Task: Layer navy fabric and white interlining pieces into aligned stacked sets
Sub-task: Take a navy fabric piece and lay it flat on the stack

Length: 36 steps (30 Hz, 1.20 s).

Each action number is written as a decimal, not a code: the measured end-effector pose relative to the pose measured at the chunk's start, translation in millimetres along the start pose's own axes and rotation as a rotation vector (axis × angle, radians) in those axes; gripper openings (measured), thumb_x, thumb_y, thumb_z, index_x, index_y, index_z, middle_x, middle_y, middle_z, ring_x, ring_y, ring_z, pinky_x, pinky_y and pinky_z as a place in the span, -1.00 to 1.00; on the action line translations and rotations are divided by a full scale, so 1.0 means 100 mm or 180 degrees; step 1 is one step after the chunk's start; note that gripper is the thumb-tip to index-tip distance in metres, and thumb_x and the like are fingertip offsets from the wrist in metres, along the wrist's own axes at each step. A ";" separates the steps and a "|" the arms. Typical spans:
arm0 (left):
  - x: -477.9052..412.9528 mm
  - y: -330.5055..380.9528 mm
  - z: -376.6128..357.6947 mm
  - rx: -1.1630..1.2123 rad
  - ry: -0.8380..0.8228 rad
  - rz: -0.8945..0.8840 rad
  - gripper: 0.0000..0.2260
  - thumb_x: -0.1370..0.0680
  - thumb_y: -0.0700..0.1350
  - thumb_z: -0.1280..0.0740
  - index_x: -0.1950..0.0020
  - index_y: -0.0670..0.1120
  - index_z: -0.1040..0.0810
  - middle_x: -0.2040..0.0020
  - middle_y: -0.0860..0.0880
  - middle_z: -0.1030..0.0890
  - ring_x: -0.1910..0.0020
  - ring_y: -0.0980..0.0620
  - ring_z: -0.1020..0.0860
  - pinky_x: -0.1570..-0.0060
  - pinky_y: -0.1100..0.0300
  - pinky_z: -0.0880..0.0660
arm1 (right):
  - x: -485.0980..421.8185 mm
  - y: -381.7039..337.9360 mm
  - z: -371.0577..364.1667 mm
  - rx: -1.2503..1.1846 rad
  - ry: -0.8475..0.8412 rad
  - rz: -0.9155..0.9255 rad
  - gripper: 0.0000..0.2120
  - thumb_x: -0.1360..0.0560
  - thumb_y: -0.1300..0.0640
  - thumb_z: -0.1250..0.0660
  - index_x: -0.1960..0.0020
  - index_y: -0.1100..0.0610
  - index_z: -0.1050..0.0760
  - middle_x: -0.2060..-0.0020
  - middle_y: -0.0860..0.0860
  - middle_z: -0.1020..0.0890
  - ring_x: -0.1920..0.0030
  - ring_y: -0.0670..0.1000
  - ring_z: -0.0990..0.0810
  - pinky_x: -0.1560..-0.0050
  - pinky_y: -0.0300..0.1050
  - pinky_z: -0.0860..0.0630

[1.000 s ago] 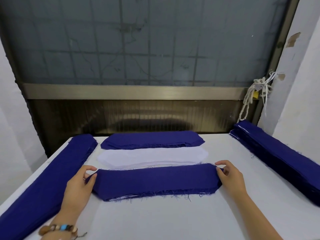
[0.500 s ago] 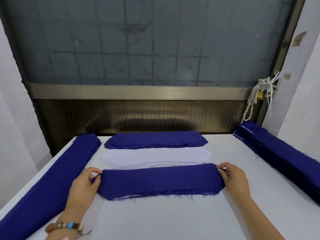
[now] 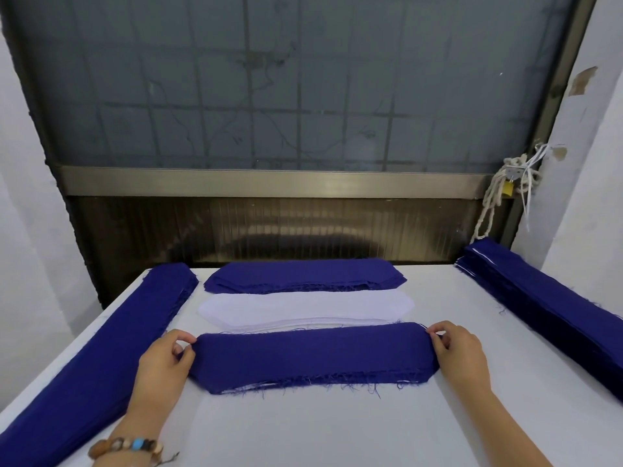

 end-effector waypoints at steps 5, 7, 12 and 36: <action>0.00 -0.01 0.03 0.0158 0.0103 0.0079 -0.84 -0.54 -0.29 -0.33 0.13 -0.04 -0.54 0.30 -0.11 -0.54 0.30 -0.10 -0.52 0.28 0.11 -0.48 | -0.01 0.00 0.01 0.0046 0.0021 -0.0004 -0.82 -0.56 0.23 -0.21 0.05 0.05 -0.57 0.30 0.03 -0.55 0.21 0.09 -0.52 0.18 0.00 -0.51; -0.01 0.00 0.03 0.0066 0.0095 0.0036 -0.85 -0.54 -0.29 -0.34 0.12 -0.03 -0.54 0.29 -0.10 -0.53 0.31 -0.08 -0.51 0.29 0.11 -0.48 | 0.00 0.01 0.00 0.0084 0.0027 -0.0011 -0.81 -0.56 0.24 -0.21 0.04 0.05 -0.57 0.27 0.03 -0.54 0.18 0.09 -0.51 0.16 0.00 -0.50; 0.03 0.17 0.08 -0.0245 0.0239 -0.0398 -0.82 -0.53 -0.26 -0.36 -0.02 0.00 -0.57 0.07 0.02 -0.48 0.09 0.02 -0.48 0.16 0.18 -0.42 | 0.02 -0.03 0.04 -0.0065 0.0241 0.0134 -0.78 -0.57 0.25 -0.20 0.00 0.04 -0.60 0.06 0.00 -0.47 -0.02 0.04 -0.37 0.01 -0.08 -0.37; -0.14 0.68 -0.47 -0.1107 -0.1310 -0.1130 -0.63 -0.53 -0.30 -0.22 0.27 0.15 -0.61 0.13 0.19 -0.57 0.08 0.20 -0.51 0.02 0.27 -0.46 | -0.07 -0.77 -0.22 0.0986 -0.0487 0.1411 -0.66 -0.50 0.33 -0.18 0.27 -0.01 -0.58 0.19 -0.09 -0.57 0.14 -0.03 -0.50 0.03 -0.17 -0.39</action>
Point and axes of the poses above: each hand's wrist, its own x-axis away from the middle knuckle, its own z-axis out of the back of the hand, y = z × x, the point moved 9 cm from there along -x, towards the middle knuckle
